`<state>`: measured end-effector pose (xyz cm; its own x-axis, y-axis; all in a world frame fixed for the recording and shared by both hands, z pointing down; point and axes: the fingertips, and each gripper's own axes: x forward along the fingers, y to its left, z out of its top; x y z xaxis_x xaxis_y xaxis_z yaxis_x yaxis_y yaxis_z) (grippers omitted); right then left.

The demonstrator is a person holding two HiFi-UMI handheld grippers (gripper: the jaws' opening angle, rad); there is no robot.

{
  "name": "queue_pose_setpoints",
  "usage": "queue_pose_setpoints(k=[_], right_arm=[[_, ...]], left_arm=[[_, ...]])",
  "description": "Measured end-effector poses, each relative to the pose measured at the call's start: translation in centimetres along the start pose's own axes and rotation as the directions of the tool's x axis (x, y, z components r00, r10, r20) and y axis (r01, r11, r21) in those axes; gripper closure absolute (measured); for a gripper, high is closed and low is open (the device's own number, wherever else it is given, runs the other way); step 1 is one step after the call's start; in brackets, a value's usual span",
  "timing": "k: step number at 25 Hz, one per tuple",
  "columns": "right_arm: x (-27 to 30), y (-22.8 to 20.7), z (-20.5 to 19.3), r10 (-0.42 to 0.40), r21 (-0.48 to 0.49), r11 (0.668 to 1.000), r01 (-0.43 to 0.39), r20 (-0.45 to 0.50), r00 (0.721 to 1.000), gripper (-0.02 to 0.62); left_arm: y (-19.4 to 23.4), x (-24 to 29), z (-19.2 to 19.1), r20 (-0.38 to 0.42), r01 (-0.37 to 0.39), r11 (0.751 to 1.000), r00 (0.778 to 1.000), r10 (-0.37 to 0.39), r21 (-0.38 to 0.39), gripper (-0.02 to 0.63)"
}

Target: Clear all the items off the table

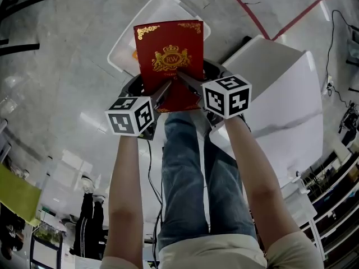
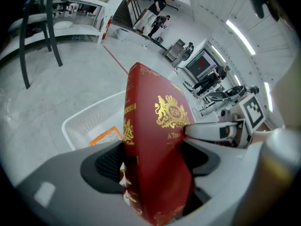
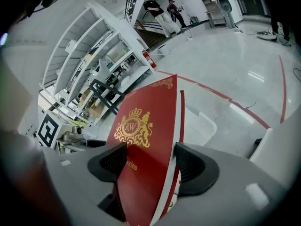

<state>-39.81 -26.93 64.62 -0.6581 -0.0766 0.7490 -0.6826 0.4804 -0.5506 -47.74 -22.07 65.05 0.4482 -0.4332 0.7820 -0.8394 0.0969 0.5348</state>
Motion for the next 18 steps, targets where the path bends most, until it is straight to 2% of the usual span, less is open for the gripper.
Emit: queue_pose_setpoints(k=[18], right_arm=[[6.0, -2.2, -0.7, -0.034, -0.006, 0.999, 0.034, -0.038, 0.999, 0.273]], left_arm=[[4.9, 4.2, -0.9, -0.035, -0.005, 0.996, 0.999, 0.002, -0.091, 0.215]])
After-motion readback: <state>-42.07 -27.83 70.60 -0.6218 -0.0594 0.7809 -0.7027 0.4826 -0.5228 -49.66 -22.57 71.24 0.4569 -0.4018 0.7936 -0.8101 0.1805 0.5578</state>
